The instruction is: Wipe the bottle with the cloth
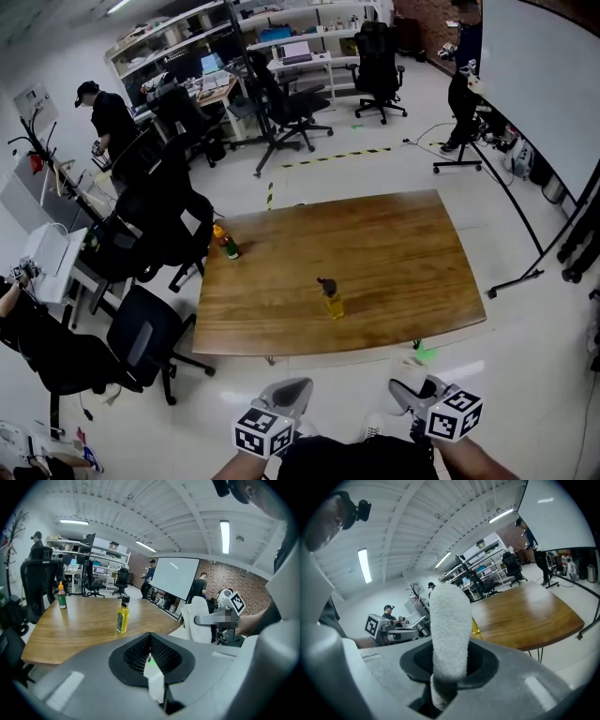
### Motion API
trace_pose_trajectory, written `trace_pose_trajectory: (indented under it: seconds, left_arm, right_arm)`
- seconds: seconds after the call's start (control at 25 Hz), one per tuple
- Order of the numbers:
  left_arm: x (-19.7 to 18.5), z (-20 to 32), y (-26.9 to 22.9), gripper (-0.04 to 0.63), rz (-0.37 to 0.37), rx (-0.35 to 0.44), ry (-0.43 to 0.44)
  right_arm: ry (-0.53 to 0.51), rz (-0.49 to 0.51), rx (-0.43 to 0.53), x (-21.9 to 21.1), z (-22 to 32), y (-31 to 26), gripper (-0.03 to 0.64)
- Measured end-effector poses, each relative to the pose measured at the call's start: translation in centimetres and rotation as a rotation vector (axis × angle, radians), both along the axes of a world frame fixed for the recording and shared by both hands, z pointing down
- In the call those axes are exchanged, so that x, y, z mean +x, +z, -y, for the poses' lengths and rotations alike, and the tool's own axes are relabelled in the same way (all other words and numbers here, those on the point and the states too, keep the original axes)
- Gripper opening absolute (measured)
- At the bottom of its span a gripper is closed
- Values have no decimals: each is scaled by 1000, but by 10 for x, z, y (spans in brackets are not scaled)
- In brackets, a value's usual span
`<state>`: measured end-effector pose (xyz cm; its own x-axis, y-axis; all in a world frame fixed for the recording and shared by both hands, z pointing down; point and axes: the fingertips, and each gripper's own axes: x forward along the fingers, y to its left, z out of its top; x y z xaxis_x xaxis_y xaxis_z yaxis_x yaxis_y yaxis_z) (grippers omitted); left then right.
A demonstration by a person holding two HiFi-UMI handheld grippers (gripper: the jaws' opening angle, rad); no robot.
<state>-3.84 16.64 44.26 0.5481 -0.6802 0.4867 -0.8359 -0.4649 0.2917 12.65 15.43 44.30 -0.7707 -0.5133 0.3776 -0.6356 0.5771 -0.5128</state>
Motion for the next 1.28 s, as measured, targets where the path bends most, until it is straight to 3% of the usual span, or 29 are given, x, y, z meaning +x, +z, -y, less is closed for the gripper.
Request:
trace_pose_trajectory:
  seconds: [0.32,0.84,1.28]
  left_arm:
    - [-13,-12,11,17,-72,-11,38]
    - [-32,-19,15,17,-74,-21,19]
    - [-25,-17,12,17,-67,-25,26]
  right_arm:
    - [21,-46,-32,-29,-26,12,80]
    - [6,-67,-22,-49,-25,9,77]
    - [8,-57,-27,-45,-27,6,77]
